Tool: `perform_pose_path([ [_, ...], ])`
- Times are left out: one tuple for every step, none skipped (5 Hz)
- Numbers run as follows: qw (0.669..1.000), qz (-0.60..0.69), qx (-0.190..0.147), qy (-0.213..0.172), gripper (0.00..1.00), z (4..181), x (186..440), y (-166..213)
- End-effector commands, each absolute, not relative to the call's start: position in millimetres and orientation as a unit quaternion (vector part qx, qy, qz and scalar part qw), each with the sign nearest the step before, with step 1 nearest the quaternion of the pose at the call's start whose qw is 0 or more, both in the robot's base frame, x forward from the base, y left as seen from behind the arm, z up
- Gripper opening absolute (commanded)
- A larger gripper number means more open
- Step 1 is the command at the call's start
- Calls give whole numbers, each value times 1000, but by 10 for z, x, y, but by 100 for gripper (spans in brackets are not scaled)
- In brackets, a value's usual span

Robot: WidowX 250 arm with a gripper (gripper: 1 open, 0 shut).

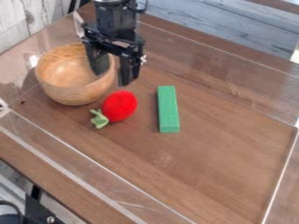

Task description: Move the red object to the right side of the table

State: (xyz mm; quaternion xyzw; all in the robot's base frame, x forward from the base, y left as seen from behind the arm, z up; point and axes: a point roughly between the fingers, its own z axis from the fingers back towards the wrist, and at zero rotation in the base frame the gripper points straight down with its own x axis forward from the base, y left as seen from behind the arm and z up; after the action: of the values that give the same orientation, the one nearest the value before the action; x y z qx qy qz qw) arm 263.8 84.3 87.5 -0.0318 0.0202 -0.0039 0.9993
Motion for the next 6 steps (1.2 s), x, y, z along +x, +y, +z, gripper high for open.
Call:
perform_pose_path([
  [999, -13, -29, -13, 100, 916, 2726, 773],
  [999, -15, -33, -17, 100, 836, 2730, 654],
  [999, -27, -31, -26, 100, 844, 2766, 645],
  [998, -37, -29, -30, 100, 874, 2792, 655],
  [999, -25, -26, -33, 100, 870, 2850, 761],
  [999, -12, -25, -34, 100, 865, 2893, 873],
])
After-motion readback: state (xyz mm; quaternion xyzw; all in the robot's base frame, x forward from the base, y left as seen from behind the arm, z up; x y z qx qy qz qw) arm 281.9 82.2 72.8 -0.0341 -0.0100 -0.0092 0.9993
